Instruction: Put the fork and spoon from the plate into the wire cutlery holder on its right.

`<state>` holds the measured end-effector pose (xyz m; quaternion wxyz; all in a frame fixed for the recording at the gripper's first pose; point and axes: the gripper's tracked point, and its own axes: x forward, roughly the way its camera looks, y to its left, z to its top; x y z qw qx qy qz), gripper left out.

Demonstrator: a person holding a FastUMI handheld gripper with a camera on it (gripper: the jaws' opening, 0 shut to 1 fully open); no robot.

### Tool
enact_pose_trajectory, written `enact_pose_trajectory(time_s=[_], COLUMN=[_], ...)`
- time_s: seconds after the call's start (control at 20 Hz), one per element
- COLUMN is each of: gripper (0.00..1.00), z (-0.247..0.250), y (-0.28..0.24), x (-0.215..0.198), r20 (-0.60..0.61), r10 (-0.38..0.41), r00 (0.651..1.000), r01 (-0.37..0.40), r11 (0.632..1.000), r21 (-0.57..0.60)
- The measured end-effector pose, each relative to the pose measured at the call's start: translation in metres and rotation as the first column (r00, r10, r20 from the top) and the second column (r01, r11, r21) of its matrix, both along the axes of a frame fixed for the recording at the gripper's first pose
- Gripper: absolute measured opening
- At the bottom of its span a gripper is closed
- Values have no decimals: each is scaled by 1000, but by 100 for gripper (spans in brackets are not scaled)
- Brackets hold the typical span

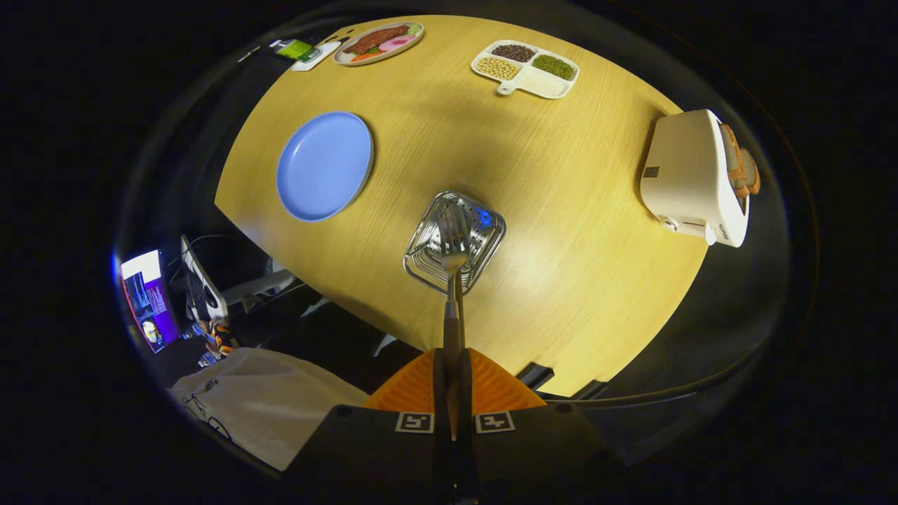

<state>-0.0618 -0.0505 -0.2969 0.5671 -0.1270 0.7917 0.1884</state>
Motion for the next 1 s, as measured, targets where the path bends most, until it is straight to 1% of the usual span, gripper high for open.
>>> enact_pose_trajectory(time_s=[0.1,0.2,0.45,0.55,0.6,0.65,0.7,0.75,0.8,0.85,0.9,0.95,1.0], gripper=[7,7,9,13,17,24,33,38,62,71,77,81,92], z=[-9,-17,-22,-22,-24,-22,-20,-17,-15,-12,-8,-4,-1], y=[-9,-8,-10,-7,-6,-6,-6,-4,-2,-1,3,10,13], x=[2,4,11,14,15,16,16,15,12,10,11,7,7], r20=[-21,-39,-83,-74,-65,-55,-43,-35,-29,-15,-2,12,27], r10=[33,39,19,-14,-24,-23,-20,-24,-34,-42,-55,-79,-106], r00=[999,998,996,997,998,998,999,999,999,999,999,997,994], r01=[-34,-40,-22,11,23,21,20,24,34,42,55,78,103], r11=[999,998,999,999,999,1000,1000,1000,999,999,997,994,990], r21=[-37,-43,-44,-34,-26,-20,-11,9,22,34,54,74,93])
